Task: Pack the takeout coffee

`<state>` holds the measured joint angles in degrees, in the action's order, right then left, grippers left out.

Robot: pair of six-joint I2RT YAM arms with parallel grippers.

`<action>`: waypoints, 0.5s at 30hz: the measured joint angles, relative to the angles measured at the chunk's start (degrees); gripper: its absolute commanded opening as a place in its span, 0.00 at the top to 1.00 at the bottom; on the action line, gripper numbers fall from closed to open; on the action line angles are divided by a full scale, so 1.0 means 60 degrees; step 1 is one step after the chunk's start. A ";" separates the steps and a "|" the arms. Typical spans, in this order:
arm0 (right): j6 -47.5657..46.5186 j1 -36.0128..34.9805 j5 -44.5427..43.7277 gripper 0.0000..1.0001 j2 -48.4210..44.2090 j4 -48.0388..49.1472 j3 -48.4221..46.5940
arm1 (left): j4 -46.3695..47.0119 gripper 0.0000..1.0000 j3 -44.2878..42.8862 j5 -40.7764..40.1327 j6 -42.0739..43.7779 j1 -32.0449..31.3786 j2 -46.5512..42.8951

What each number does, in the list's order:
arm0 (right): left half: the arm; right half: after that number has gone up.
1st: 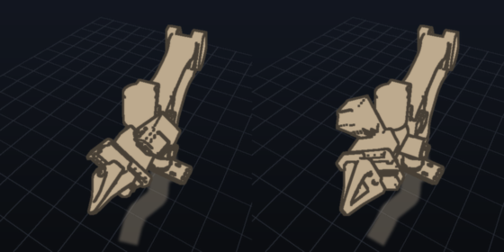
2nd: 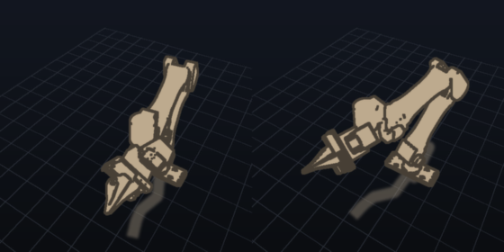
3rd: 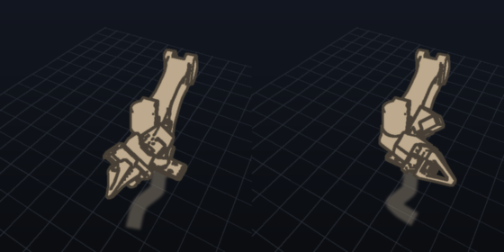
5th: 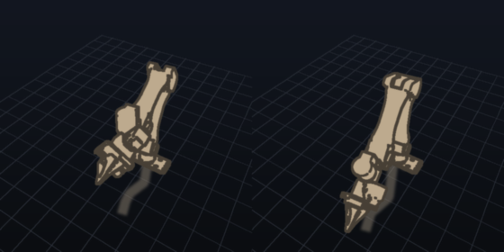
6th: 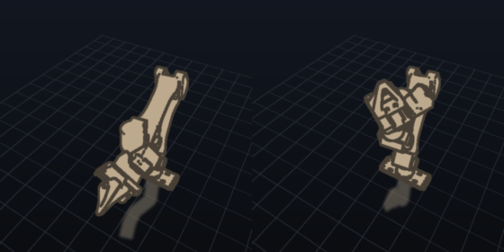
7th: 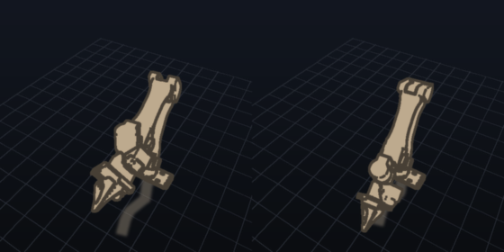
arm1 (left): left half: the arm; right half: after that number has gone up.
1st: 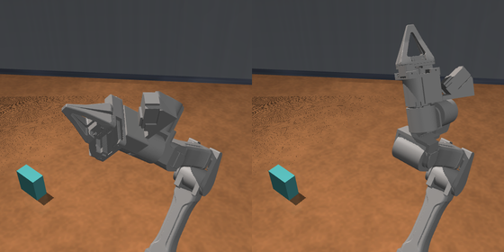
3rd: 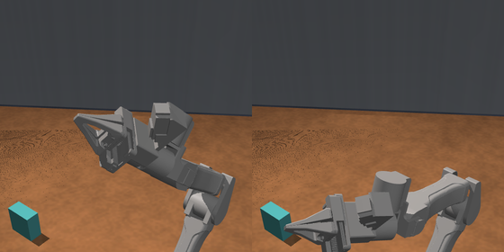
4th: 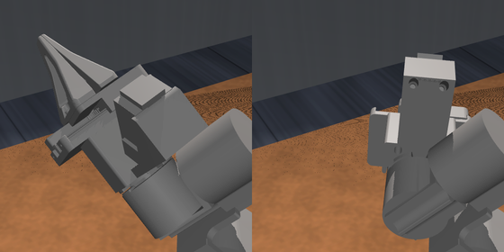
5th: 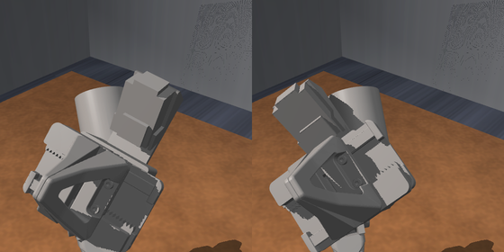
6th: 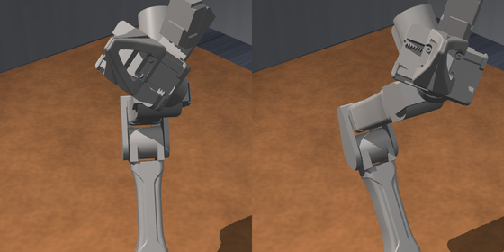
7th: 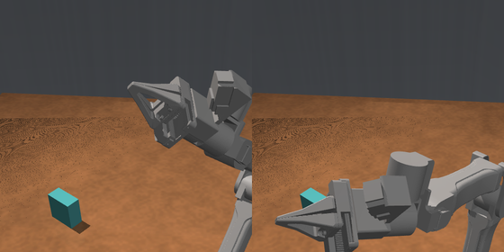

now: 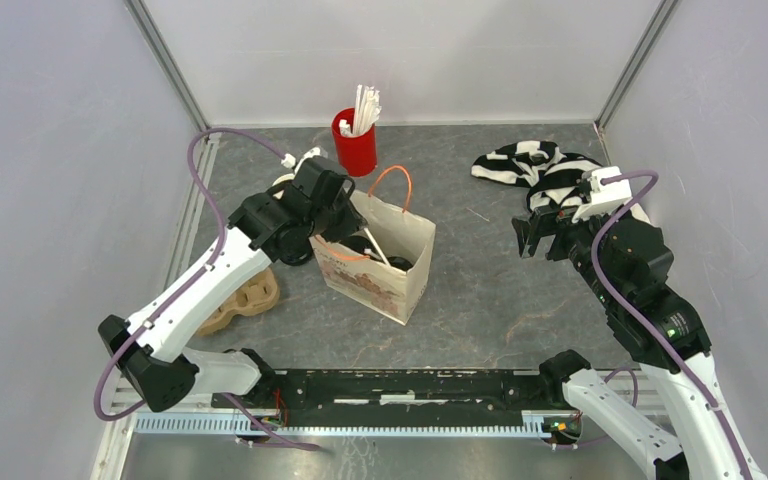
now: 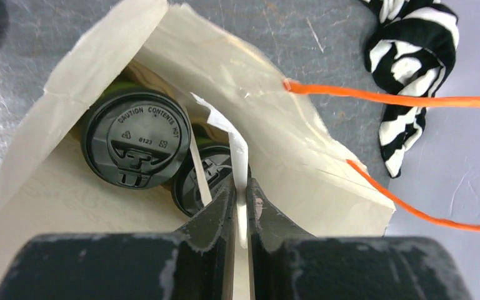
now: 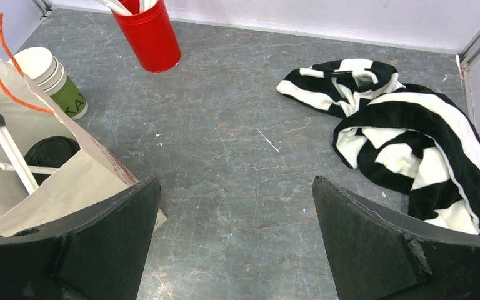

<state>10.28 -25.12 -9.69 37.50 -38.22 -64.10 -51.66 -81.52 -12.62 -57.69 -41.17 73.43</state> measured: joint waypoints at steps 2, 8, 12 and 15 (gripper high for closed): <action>0.0000 -0.0004 0.0033 0.02 -0.0004 -0.0004 0.0000 | 0.0007 0.80 0.0197 0.0277 -0.0146 0.0000 0.0015; 0.0000 -0.0004 0.0066 0.02 -0.0026 -0.0007 0.0036 | 0.0044 0.38 0.0474 0.0863 -0.0353 0.0000 0.0015; 0.0000 -0.0004 0.0055 0.02 -0.0076 -0.0015 0.0036 | 0.0208 0.24 0.0277 0.0991 0.0040 0.0000 0.0011; -0.0004 -0.0004 -0.0007 0.02 -0.0120 -0.0026 0.0036 | 0.0109 0.20 -0.0576 0.0943 0.0816 0.0004 0.0011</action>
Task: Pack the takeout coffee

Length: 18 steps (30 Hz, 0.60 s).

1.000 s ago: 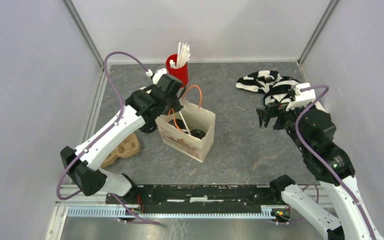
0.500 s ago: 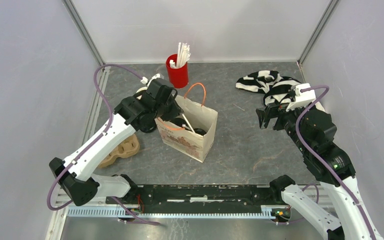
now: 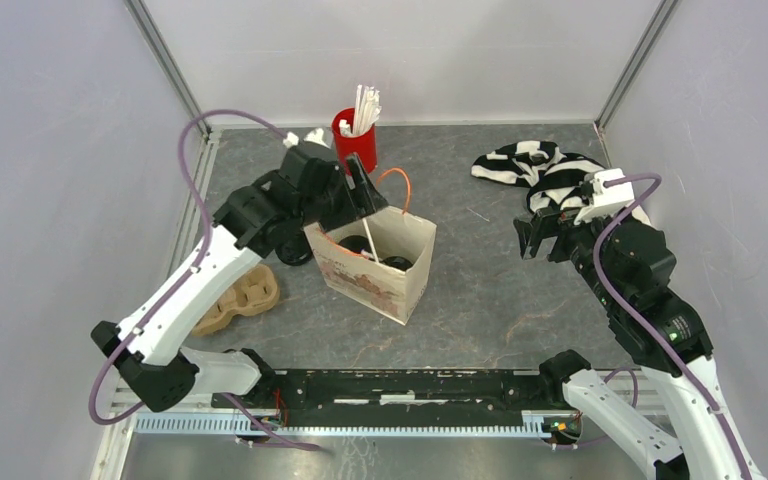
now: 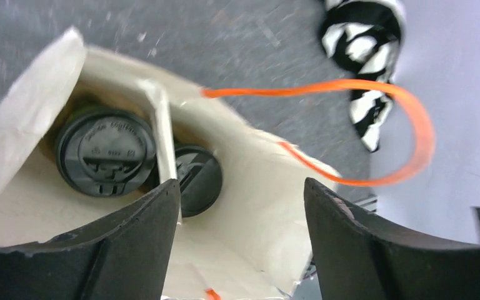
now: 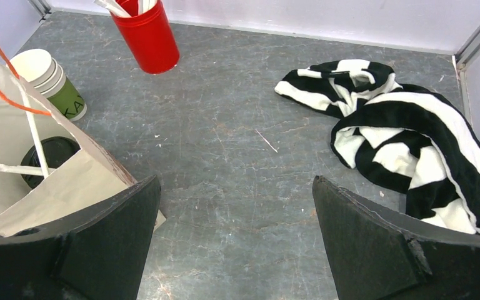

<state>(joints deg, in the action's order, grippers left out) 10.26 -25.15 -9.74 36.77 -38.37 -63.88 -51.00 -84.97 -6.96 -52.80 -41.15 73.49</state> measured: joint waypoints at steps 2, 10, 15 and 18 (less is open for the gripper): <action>0.0000 0.0000 -0.0040 0.02 -0.0007 -0.0022 -0.0011 | -0.0025 0.20 -0.0710 -0.0109 0.0554 -0.0004 0.0000; -0.0004 0.0004 -0.0149 0.02 -0.0004 -0.0055 -0.0215 | -0.0091 0.10 -0.2514 -0.1275 0.2463 0.0007 -0.0634; -0.0004 0.0000 -0.0164 0.02 0.0000 -0.0062 -0.0597 | 0.0532 0.03 -0.2601 -0.1592 0.3457 0.0007 -0.1377; -0.0011 0.0000 -0.0219 0.02 0.0007 -0.0058 -0.0973 | 0.0856 0.01 -0.2830 -0.1745 0.3978 0.0007 -0.1650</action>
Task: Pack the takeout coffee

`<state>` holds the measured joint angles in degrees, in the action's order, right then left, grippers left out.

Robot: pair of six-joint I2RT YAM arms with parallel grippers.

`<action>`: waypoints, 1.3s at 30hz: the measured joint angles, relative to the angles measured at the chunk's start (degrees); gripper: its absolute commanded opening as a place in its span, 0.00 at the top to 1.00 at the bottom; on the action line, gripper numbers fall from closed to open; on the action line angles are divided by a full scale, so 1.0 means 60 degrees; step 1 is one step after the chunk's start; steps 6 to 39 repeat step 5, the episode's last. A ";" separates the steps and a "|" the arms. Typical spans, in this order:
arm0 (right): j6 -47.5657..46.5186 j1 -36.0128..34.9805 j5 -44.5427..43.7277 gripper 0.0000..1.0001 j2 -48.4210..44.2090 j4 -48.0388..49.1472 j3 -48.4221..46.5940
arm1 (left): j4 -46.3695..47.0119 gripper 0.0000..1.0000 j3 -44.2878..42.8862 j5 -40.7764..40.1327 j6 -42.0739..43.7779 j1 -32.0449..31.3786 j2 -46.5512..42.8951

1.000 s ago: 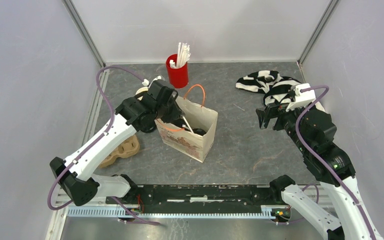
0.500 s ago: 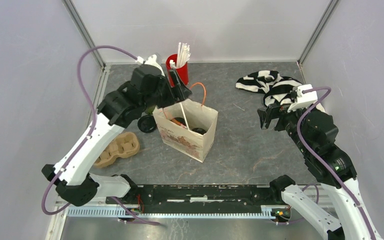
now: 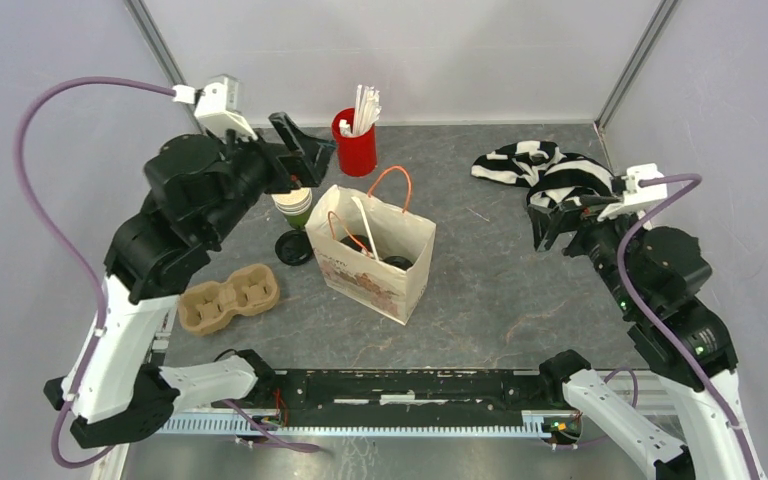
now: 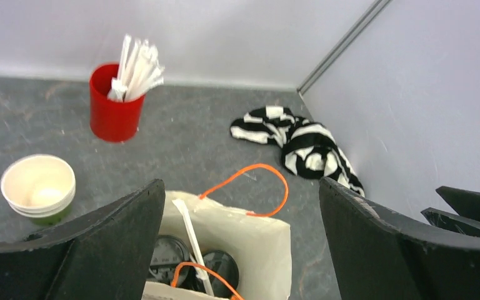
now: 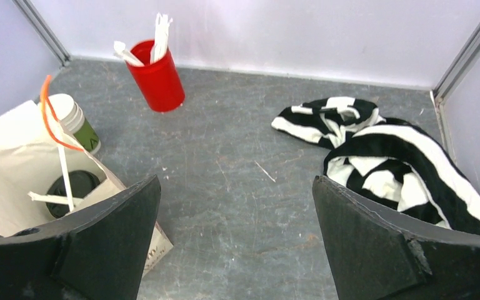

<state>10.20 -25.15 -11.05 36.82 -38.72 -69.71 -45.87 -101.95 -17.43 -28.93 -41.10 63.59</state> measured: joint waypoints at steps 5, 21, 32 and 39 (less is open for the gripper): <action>-0.0080 0.0000 -0.0237 0.02 -0.0036 0.0120 -0.0594 | 0.0280 0.00 -0.0590 -0.0339 0.0532 0.0000 -0.0106; -0.0080 0.0000 -0.0237 0.02 -0.0036 0.0120 -0.0594 | 0.0280 0.00 -0.0590 -0.0339 0.0532 0.0000 -0.0106; -0.0080 0.0000 -0.0237 0.02 -0.0036 0.0120 -0.0594 | 0.0280 0.00 -0.0590 -0.0339 0.0532 0.0000 -0.0106; -0.0080 0.0000 -0.0237 0.02 -0.0036 0.0120 -0.0594 | 0.0280 0.00 -0.0590 -0.0339 0.0532 0.0000 -0.0106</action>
